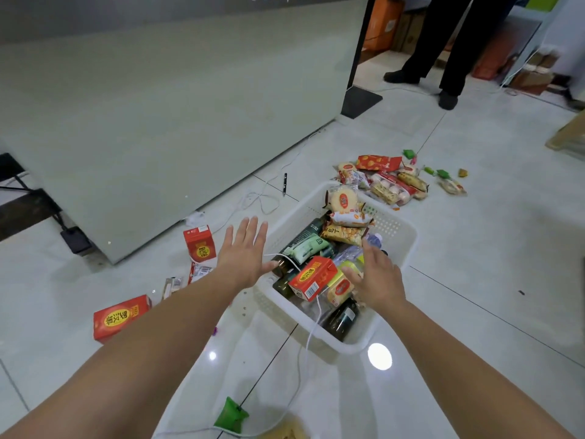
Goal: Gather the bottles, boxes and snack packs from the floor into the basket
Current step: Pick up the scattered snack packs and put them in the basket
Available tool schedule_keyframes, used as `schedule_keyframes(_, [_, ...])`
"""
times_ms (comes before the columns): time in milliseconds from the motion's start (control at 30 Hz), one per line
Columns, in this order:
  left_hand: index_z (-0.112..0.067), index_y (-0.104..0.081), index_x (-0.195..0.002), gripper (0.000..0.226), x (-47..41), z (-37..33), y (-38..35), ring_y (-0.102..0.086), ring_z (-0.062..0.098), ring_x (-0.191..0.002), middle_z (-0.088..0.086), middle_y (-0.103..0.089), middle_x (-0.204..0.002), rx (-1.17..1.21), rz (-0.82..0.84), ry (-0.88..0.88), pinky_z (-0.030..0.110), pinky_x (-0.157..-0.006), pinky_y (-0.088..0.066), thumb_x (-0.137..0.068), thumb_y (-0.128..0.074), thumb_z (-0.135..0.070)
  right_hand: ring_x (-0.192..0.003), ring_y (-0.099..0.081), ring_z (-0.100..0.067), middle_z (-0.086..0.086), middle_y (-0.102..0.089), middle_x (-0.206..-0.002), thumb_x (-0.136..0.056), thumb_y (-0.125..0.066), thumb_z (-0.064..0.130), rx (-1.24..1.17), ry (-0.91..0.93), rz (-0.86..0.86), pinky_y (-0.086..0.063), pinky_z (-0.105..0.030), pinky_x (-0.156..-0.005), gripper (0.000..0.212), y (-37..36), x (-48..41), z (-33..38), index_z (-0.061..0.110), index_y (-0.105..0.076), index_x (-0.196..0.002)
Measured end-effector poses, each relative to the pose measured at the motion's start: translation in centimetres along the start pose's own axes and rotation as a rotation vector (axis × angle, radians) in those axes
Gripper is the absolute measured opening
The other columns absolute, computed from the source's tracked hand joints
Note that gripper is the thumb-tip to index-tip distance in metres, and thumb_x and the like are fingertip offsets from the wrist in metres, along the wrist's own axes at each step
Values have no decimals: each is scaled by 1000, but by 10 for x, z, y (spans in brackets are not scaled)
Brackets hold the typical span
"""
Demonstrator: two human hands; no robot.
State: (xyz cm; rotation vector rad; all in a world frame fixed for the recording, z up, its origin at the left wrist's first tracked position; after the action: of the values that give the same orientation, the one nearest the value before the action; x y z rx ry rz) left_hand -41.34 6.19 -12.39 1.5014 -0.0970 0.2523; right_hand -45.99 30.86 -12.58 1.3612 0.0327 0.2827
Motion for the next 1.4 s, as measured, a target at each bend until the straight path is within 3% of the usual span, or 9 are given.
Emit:
schedule_keyframes(133, [-13,15,-149,84,16,-19,94,16,27,-146,12,15,-158,-41,-38,-34,48,-117,8,-93,-24,-61,-147,-8,-24,-3,-10,-159,-94,-30,55,77,33,116,-12,-51,-116,60,67,17,12,37,-12,-149])
schedule_keyframes(267, [-13,14,-150,82,40,-44,227,15,27,-146,11,15,-159,-11,-58,-74,48,-116,9,-95,-26,-58,-147,-2,-24,0,-4,-160,-96,-25,54,86,-19,134,-2,-51,-117,58,184,41,27,35,-12,-149])
schedule_keyframes(500, [-14,13,-150,86,107,-64,460,13,26,-147,9,14,-159,-22,-17,-179,48,-117,8,-93,-35,-57,-147,0,-26,-1,-1,-160,-96,-20,54,24,-133,163,1,-51,-117,59,425,95,49,34,-8,-150])
schedule_keyframes(700, [-18,16,-150,89,133,-71,610,16,24,-146,6,17,-159,16,-1,-192,47,-116,11,-91,-33,-62,-147,-1,-26,0,-2,-160,-96,-18,54,-30,-255,128,-1,-49,-118,58,591,126,24,35,-8,-149])
schedule_keyframes(833, [-16,17,-149,92,91,-99,665,17,26,-146,8,17,-159,16,-31,-185,48,-116,11,-90,-36,-62,-147,-3,-26,-1,-3,-160,-96,-21,55,-106,-350,61,-5,-48,-119,57,658,104,-32,35,-10,-149])
schedule_keyframes(1100, [-15,20,-148,99,-36,-226,729,18,28,-145,11,18,-158,16,-72,-225,48,-115,11,-88,-46,-59,-147,0,-26,-1,-1,-160,-96,-22,55,-98,-400,19,-1,-48,-118,59,734,20,-180,35,-9,-149])
schedule_keyframes(1400, [-14,20,-149,100,-160,-258,737,18,28,-145,11,20,-157,19,1,-98,49,-115,10,-88,-46,-59,-147,-1,-28,-2,-1,-160,-95,-22,57,-98,-419,56,-2,-49,-118,60,772,-99,-288,36,-8,-149])
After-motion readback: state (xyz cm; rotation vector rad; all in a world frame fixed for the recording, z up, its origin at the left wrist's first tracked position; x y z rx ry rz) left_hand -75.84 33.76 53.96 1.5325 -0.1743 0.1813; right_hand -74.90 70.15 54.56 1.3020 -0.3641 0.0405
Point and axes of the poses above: each hand's wrist, its own x-axis away from the middle knuckle, its own y-axis out of the back of the hand, z = x × y, the point moved 8 cm from there along -x, towards the middle knuckle
